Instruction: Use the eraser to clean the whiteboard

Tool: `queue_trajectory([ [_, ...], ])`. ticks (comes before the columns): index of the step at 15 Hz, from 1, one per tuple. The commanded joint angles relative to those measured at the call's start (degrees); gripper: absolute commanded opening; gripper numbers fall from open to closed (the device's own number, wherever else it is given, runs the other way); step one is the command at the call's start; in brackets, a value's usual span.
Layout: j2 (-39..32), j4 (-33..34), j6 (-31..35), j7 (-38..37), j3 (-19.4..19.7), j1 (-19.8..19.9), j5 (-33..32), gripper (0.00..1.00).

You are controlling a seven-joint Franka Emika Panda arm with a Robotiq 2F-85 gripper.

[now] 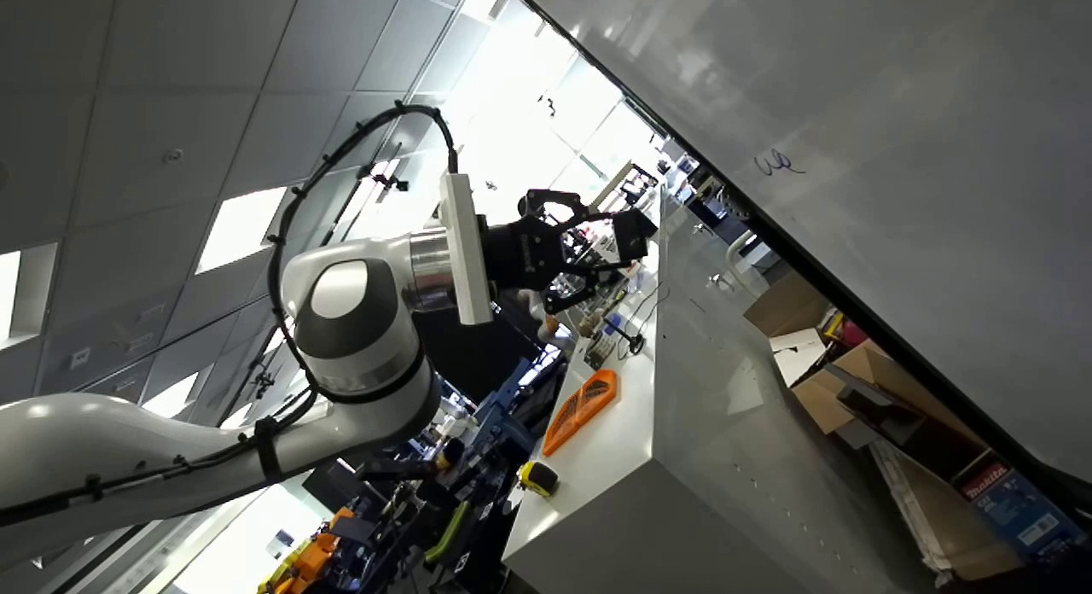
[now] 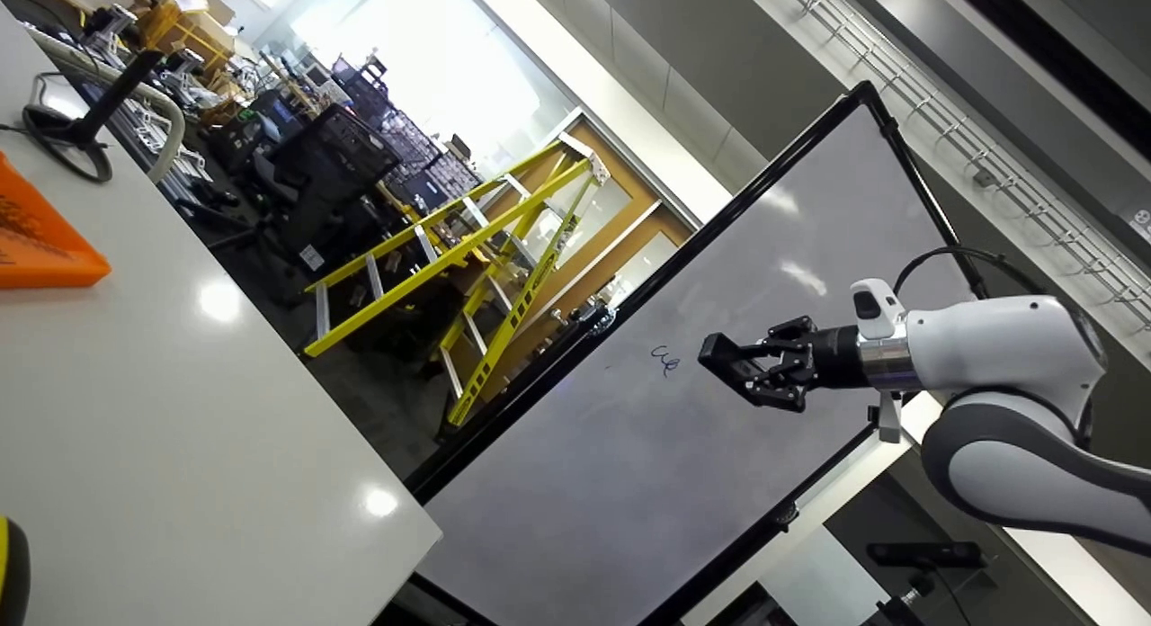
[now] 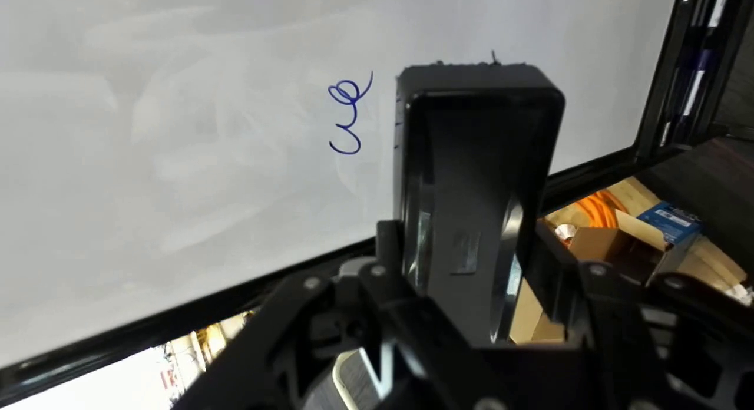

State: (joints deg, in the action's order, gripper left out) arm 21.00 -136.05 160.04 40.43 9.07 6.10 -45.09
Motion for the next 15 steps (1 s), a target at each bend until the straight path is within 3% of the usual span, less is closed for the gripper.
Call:
queue_trajectory([
  [1, -3.98, 2.5, 6.9, 1.57, 2.68, 0.99, -0.93, 0.3],
  [3, -5.83, 3.42, 10.47, -1.54, 2.49, 3.13, -3.65, 0.3],
  [8, -9.71, 9.44, 13.46, -14.93, -1.61, 11.82, -22.51, 0.3],
  [9, -7.27, 5.76, 11.88, -10.22, 1.95, 7.06, -17.58, 0.3],
  [10, -7.68, 6.32, 11.91, -11.3, 2.08, 7.35, -18.52, 0.55],
  [14, -7.76, 6.02, 11.9, -11.18, 2.47, 6.54, -18.25, 0.55],
  [15, -7.75, 6.02, 11.89, -11.18, 2.46, 6.47, -18.24, 0.3],
])
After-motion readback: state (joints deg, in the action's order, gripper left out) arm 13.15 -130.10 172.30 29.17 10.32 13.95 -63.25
